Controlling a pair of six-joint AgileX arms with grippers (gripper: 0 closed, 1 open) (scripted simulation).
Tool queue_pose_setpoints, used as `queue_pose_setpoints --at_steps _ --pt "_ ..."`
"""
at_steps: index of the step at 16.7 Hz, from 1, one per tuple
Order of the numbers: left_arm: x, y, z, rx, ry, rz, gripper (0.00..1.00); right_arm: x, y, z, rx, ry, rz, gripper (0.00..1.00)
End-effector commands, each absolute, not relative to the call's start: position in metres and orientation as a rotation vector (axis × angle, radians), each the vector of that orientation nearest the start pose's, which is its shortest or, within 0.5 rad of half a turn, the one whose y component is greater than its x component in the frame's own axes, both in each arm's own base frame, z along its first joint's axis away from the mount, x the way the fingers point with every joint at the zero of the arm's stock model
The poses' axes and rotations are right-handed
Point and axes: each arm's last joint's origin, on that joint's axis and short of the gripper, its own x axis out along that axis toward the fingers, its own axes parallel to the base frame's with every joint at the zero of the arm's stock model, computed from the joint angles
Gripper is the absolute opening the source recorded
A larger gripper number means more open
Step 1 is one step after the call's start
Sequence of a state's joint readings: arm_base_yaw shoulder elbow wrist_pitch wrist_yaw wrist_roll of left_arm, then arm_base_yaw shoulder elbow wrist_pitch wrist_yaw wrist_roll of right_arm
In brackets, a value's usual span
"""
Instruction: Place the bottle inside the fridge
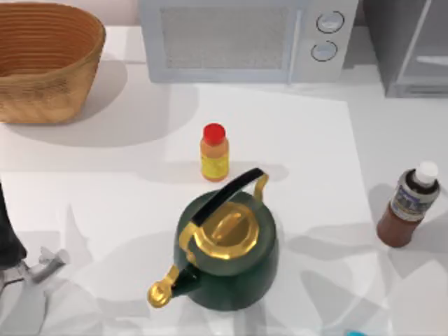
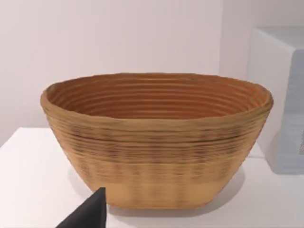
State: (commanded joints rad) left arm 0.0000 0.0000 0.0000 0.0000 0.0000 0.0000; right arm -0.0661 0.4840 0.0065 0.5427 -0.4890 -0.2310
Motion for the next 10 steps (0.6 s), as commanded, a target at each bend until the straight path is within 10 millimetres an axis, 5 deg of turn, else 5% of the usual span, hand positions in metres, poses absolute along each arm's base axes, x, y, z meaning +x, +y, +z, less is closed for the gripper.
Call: queue_pose_setpoints --at_steps 10 --pt "0.106 -0.001 0.160 0.000 0.000 0.000 1.00 0.180 -0.021 0.113 -0.205 0.065 0.758 1.00"
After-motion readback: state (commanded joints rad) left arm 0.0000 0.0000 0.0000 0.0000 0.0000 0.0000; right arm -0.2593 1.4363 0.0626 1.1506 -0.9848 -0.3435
